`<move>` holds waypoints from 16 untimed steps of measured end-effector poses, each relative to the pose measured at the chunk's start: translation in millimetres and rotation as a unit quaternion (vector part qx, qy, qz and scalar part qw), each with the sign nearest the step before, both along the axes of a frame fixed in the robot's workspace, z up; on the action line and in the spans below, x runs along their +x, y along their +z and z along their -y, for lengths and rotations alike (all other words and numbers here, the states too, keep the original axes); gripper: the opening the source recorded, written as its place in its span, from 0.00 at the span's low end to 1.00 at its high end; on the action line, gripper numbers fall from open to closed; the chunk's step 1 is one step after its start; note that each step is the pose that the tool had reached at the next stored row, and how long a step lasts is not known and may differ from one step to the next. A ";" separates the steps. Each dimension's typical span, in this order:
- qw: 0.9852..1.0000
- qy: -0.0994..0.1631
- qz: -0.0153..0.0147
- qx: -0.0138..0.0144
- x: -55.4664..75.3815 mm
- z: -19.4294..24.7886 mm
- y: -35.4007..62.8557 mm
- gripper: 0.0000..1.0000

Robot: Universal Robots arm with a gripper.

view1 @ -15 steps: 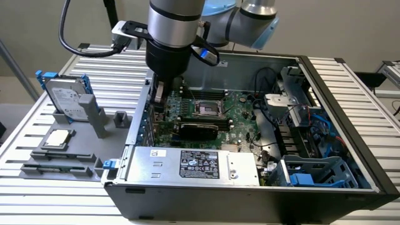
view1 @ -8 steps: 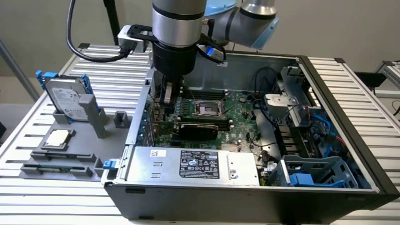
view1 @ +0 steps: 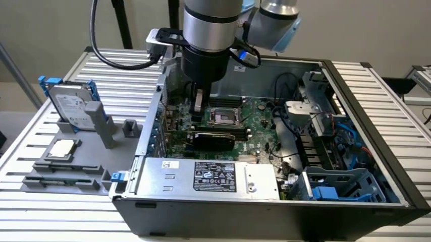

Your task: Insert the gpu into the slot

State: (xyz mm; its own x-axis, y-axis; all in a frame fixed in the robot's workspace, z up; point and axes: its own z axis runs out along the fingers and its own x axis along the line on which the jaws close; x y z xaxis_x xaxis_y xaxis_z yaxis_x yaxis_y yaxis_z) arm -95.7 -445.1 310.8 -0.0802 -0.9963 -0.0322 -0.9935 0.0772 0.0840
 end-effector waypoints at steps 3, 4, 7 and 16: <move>1.000 0.000 0.001 0.001 11.6 0.0 0.0 0.11; 1.000 0.001 0.001 0.002 15.6 0.0 0.0 0.11; 1.000 0.001 0.001 0.003 25.6 0.0 0.0 0.11; 1.000 0.001 0.000 0.003 26.3 0.0 0.0 0.11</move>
